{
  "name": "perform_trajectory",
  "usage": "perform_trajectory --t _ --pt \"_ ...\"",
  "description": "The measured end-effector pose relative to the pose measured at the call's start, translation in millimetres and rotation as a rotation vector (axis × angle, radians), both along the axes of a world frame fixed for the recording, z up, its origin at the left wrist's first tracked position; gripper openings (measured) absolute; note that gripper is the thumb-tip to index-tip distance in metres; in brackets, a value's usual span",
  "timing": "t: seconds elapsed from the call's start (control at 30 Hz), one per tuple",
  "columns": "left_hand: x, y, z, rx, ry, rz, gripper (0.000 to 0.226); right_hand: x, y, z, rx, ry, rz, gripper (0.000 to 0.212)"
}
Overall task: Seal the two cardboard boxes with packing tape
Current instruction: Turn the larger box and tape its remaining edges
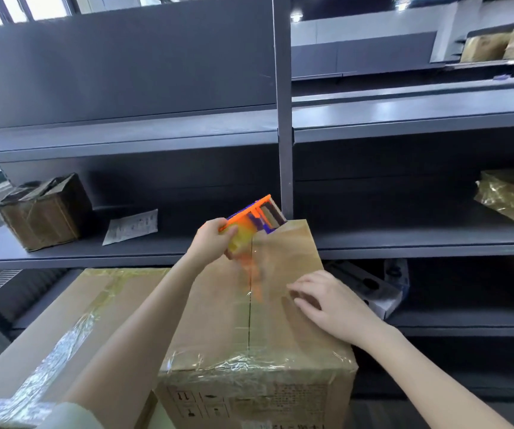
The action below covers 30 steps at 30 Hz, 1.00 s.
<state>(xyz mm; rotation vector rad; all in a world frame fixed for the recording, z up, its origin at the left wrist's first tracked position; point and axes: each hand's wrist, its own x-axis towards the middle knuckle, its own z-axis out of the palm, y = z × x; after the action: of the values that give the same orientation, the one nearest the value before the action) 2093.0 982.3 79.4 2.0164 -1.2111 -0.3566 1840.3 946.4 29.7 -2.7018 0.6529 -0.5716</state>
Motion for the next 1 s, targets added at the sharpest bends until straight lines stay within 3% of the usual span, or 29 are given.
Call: perform_trajectory --t 0.07,0.13,0.23,0.43,0.5,0.57,0.67,0.73,0.83,0.9,1.0 --pt "-7.1 13.0 10.2 -0.029 0.228 -0.124 0.022 2.8 -10.3 4.6 0.009 -0.054 -0.096 0.039" --pt "-14.4 27.6 15.5 -0.033 0.392 -0.268 0.024 6.7 -16.6 12.4 0.085 -0.122 -0.144 0.062" --pt "-24.7 45.9 14.7 -0.024 0.561 -0.482 0.024 14.7 -16.1 33.7 0.23 -0.286 -0.02 0.091" --pt "-45.4 72.1 5.4 -0.052 0.807 -0.755 0.003 26.9 5.9 55.6 0.303 -0.463 0.168 0.056" --pt "-50.5 79.9 2.5 -0.093 0.787 -0.715 0.002 27.4 14.2 54.0 0.29 -0.482 0.159 0.056" --pt "-53.4 85.3 -1.2 -0.127 0.657 -0.53 0.024 26.7 18.2 52.2 0.234 -0.437 0.129 0.059" --pt "-52.3 97.9 -2.9 -0.28 0.43 -0.216 0.023 26.9 19.4 49.4 0.1 -0.322 0.034 0.06" --pt "-49.3 109.7 -1.4 -0.364 0.501 -0.18 0.039 28.2 23.1 46.5 0.071 -0.274 0.021 0.061" --pt "-51.2 127.4 8.3 -0.302 0.719 -0.136 0.061 31.8 32.6 43.9 0.023 -0.23 0.066 0.072" --pt "-53.2 140.2 10.1 -0.298 0.713 -0.126 0.052 33.3 41.6 46.1 0.031 -0.225 0.095 0.084" --pt "-51.7 161.7 12.1 -0.295 0.538 -0.101 0.029 34.6 56.6 50.1 0.028 -0.187 0.125 0.094"
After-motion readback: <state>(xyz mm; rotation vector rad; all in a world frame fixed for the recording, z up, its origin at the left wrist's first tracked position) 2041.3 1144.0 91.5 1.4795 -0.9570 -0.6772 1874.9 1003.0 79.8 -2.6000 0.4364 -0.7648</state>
